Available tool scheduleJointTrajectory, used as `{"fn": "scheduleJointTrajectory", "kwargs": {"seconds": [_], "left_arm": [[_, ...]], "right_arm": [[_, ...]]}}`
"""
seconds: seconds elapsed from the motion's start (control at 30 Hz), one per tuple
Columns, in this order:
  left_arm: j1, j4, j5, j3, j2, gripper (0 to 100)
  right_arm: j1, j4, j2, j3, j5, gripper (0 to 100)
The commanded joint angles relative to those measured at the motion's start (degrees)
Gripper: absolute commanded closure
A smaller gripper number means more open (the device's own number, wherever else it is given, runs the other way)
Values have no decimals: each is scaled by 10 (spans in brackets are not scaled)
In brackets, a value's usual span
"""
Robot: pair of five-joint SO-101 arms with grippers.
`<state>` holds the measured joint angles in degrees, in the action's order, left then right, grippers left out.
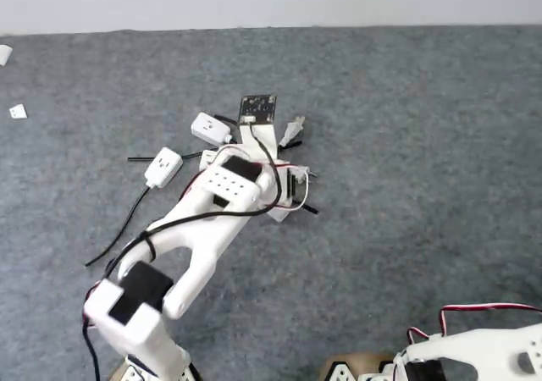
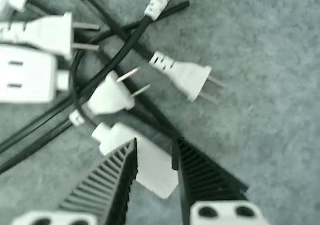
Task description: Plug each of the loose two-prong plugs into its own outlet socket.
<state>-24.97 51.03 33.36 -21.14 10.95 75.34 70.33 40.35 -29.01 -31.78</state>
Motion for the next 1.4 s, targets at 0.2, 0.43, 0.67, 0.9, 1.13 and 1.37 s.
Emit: {"fn": "scheduleJointTrajectory", "kwargs": {"seconds": [0.2,0.43,0.67,0.9,1.13,1.37], "left_arm": [[75,-24,-16,-130,-86,890],[69,-26,-62,-189,-182,889],[50,-24,-62,-230,-343,888],[-4,-23,-60,-233,-381,859],[-15,-22,-58,-87,-198,772],[-9,23,-59,63,7,829]], "right_arm": [[-7,-12,-9,-8,4,989],[-11,-10,-9,-8,6,989],[-15,-9,6,-8,4,989],[-20,-6,8,-8,3,989],[-20,-6,8,-8,3,989],[-21,-10,19,-8,2,989]]}}
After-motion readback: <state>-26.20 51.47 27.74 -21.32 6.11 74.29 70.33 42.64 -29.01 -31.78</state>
